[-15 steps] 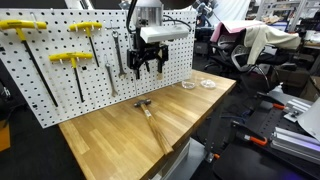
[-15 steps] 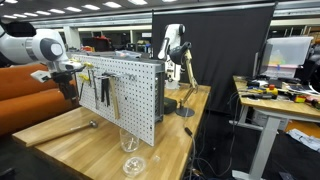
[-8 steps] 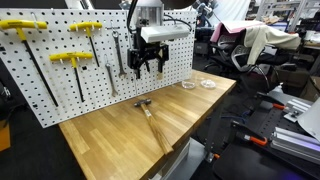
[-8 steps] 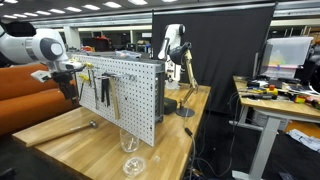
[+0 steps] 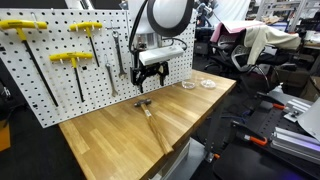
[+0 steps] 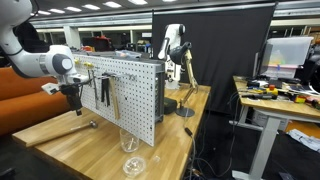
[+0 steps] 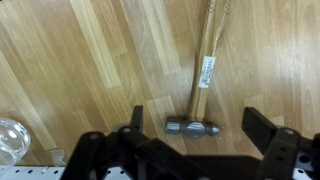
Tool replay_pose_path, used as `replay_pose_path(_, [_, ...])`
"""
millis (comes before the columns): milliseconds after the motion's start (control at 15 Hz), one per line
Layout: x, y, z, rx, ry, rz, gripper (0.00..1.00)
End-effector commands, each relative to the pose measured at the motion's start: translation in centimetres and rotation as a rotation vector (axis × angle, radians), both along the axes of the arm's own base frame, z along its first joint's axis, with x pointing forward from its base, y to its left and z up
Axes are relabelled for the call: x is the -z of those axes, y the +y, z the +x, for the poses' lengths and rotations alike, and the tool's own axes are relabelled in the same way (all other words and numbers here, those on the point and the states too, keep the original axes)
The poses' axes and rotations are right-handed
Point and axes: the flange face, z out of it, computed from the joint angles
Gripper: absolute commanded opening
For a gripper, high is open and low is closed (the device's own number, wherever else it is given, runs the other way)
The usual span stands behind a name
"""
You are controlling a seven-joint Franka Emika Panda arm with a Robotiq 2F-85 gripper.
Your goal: Hang the hammer on the rightmost hanger
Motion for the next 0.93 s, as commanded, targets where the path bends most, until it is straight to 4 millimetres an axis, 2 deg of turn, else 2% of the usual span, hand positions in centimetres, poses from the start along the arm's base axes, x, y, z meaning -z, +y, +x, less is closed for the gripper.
replay_pose_path(0, [1.5, 0.5, 1.5, 0.042, -0.004, -0.001, 1.0])
replay_pose_path(200, [3.3, 0.9, 2.0, 0.058, 0.01, -0.004, 1.0])
replay_pose_path(533, [6.0, 1.5, 1.6, 0.072, 0.044, 0.005, 1.0])
replay_pose_path(867, [7.1, 2.2, 2.5, 0.051, 0.026, 0.013, 1.0])
